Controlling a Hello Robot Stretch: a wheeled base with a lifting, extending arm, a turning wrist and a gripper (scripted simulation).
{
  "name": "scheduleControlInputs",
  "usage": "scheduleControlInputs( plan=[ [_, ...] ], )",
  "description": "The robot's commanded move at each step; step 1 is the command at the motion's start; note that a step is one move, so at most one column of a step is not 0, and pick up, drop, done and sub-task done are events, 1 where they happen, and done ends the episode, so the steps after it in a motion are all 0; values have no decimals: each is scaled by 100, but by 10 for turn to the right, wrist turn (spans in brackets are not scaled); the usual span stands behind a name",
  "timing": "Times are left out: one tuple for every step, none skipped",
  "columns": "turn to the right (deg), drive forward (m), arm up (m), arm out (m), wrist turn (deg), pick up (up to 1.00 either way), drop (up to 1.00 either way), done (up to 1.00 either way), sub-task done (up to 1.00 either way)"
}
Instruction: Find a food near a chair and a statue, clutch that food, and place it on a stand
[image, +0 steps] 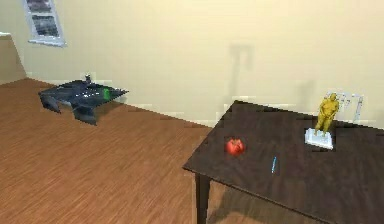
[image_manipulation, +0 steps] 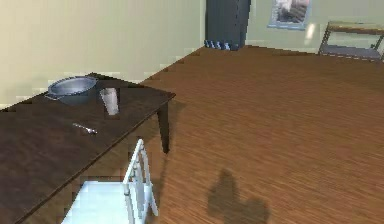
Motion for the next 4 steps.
scheduleControlInputs(
  plan=[
    [-450,0,0,0,0,0,0,0,0],
    [-270,0,0,0,0,0,0,0,0],
    [450,0,0,0,0,0,0,0,0],
    [450,0,0,0,0,0,0,0,0]
  ],
)
